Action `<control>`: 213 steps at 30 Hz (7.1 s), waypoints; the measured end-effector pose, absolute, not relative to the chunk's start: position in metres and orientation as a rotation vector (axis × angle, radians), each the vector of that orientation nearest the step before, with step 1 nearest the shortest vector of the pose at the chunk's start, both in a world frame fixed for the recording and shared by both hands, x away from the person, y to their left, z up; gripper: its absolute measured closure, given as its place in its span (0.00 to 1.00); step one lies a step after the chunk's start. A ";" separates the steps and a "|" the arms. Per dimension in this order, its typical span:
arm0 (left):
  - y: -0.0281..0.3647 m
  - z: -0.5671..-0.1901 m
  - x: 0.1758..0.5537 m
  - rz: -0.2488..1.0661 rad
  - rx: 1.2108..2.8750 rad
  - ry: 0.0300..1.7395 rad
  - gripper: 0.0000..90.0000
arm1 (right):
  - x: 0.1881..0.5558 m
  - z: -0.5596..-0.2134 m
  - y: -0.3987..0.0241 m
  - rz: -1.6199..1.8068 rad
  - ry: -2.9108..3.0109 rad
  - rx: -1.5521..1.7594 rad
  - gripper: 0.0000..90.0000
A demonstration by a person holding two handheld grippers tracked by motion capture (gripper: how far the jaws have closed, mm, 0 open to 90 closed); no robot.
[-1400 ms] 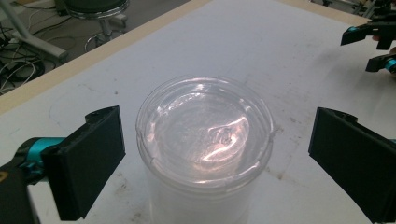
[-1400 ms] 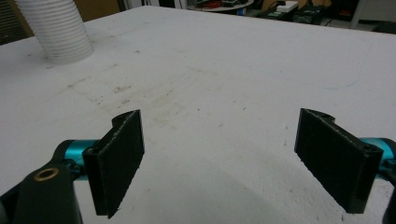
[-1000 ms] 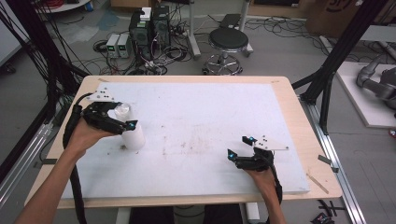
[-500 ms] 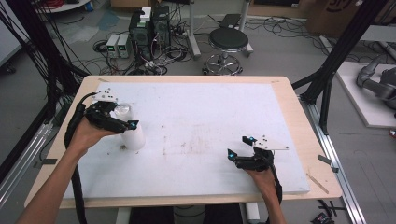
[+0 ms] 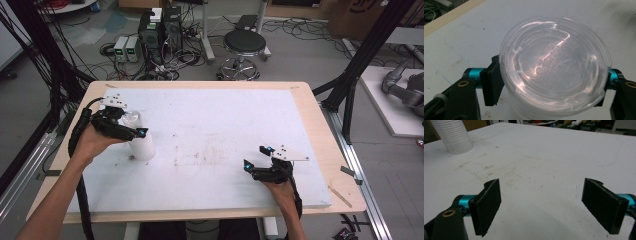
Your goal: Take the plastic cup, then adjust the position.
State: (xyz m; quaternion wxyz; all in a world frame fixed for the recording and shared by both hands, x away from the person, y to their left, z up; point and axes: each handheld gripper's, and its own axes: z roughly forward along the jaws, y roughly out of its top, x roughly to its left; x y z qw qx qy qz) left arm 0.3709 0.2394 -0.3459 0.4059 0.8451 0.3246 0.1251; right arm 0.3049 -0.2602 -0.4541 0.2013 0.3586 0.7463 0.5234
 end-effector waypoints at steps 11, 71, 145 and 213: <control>0.239 -0.346 0.370 0.310 2.132 0.832 0.38 | 0.305 -0.454 -0.260 1.461 2.086 1.006 0.18; 0.163 -0.316 0.289 0.185 1.818 0.304 0.39 | 0.303 -0.454 -0.258 1.450 2.086 0.968 0.18; 0.139 -0.378 0.290 0.029 1.704 0.199 0.39 | 0.293 -0.383 -0.187 1.864 2.437 0.333 0.18; 0.130 -0.371 0.284 0.058 1.773 0.165 0.06 | 0.293 -0.383 -0.133 1.710 2.601 0.196 0.35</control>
